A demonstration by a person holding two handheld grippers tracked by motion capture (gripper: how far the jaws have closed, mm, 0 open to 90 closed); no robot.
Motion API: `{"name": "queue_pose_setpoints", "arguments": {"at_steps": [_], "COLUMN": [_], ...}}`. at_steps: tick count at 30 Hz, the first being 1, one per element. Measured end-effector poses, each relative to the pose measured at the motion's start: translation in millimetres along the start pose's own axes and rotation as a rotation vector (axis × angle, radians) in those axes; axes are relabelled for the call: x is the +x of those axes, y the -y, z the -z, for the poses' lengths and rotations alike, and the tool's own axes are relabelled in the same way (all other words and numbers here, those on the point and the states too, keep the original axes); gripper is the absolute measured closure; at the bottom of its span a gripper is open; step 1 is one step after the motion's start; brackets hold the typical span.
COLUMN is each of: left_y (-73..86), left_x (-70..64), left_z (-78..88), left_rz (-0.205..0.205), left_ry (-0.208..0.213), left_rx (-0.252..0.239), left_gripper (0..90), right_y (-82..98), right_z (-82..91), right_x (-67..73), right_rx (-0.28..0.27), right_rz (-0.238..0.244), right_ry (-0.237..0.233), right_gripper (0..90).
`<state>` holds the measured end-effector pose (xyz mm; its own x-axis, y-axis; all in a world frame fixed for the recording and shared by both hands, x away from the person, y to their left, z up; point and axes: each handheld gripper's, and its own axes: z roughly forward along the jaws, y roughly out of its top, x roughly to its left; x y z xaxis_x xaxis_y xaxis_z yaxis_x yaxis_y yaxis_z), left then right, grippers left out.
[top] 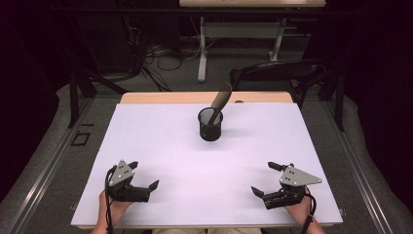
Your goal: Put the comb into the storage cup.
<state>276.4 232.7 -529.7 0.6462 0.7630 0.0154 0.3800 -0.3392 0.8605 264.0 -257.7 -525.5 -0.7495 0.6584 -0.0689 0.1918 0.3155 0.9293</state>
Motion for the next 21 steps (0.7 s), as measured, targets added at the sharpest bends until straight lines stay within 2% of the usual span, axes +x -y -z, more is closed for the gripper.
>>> {"name": "queue_pose_setpoints", "arguments": {"at_steps": [12,21], "left_y": [11.2,11.5], "left_x": [-5.4,-7.2], "left_z": [13.3,14.4], "left_rz": [-0.008,-0.034], "left_ry": [-0.034,-0.033], "left_rx": [-0.047,-0.062], "left_gripper": [0.0,0.0], "right_y": [0.7,1.0], "right_z": [-0.9,-0.9], "right_x": [-0.1,0.9], "right_rx": [-0.001,0.009], "right_rz": [-0.005,-0.003], "right_ry": [-0.001,-0.003], "right_gripper": [0.4,0.3]}}
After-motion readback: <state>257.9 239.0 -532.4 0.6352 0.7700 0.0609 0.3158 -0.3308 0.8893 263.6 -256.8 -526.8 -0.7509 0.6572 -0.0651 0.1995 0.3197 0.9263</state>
